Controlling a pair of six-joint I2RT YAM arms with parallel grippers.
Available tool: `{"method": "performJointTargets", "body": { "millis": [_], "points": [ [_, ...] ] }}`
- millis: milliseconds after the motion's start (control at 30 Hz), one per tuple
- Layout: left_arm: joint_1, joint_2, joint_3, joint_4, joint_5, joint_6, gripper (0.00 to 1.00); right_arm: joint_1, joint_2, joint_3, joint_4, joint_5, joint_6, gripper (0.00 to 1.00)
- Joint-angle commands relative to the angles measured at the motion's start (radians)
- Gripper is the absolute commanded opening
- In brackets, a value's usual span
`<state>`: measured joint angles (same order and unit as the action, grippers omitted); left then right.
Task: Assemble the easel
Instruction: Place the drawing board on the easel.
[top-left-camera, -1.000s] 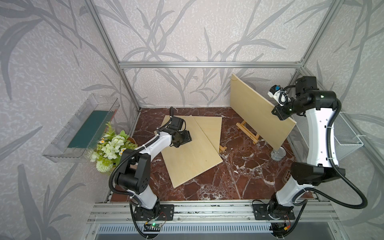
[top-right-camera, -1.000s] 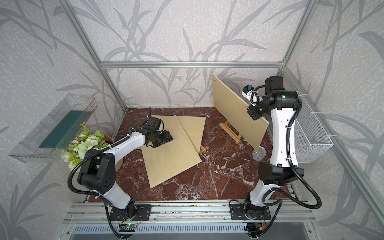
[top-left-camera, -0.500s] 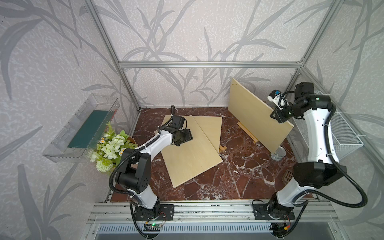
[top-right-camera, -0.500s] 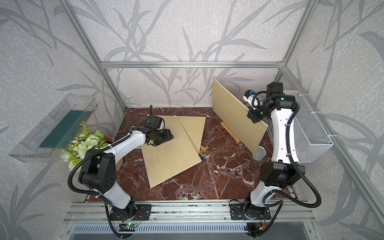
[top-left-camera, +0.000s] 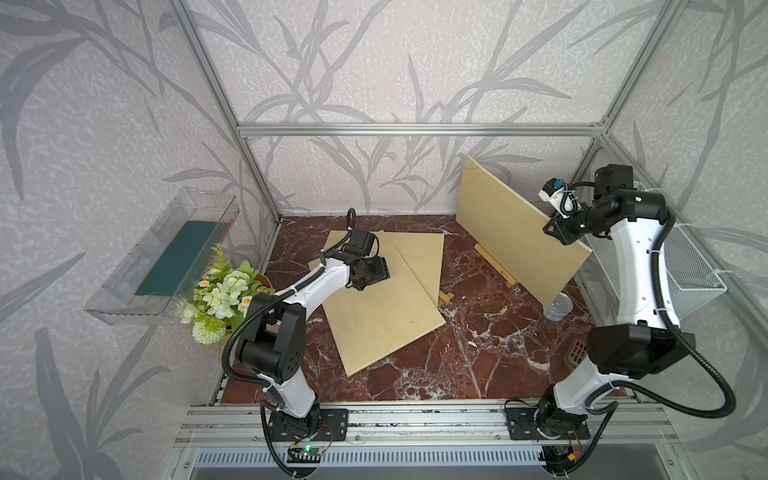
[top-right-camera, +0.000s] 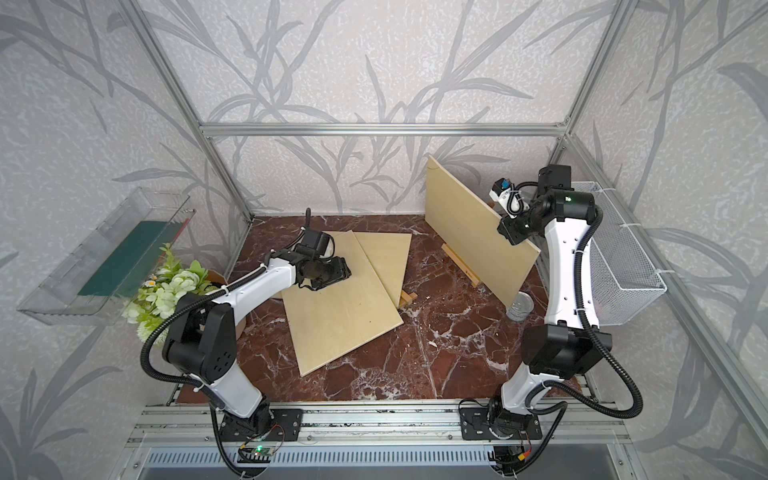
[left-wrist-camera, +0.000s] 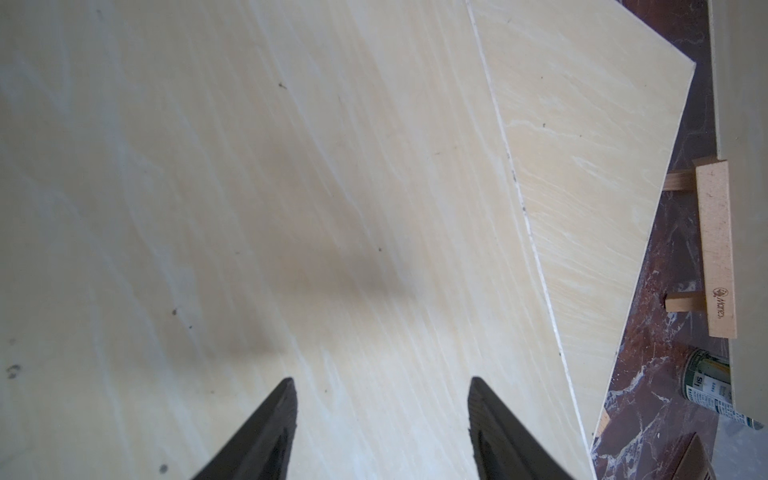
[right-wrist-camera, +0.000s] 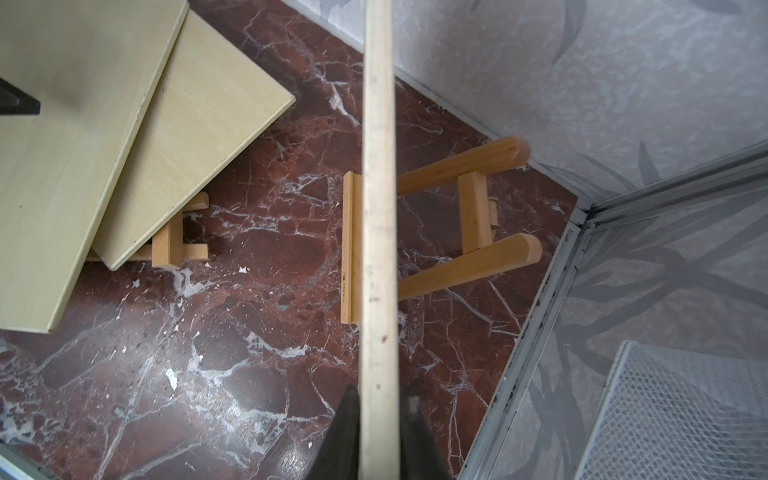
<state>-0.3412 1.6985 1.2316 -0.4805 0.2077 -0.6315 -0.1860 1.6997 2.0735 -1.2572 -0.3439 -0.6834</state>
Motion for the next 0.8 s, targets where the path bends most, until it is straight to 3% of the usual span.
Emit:
{"method": "performJointTargets", "body": {
  "millis": [0, 267, 400, 433, 767],
  "points": [
    [-0.004, 0.006, 0.04, -0.03, -0.015, -0.011, 0.69, -0.009, 0.002, 0.01, 0.087, -0.006, -0.042, 0.33],
    [-0.004, 0.007, 0.053, -0.029, -0.017, -0.013, 0.79, -0.011, 0.074, 0.044, 0.163, 0.057, 0.021, 0.78],
    [-0.003, -0.001, 0.049, -0.028, -0.028, -0.013, 0.83, -0.012, 0.075, 0.069, 0.218, 0.106, 0.077, 0.89],
    [-0.001, -0.004, 0.048, -0.026, -0.029, -0.014, 0.83, -0.01, 0.073, 0.075, 0.226, 0.098, 0.093, 0.99],
    [0.007, -0.033, 0.009, -0.002, -0.064, -0.038, 0.84, 0.1, -0.084, -0.076, 0.441, 0.162, 0.177, 0.99]
  ]
}}
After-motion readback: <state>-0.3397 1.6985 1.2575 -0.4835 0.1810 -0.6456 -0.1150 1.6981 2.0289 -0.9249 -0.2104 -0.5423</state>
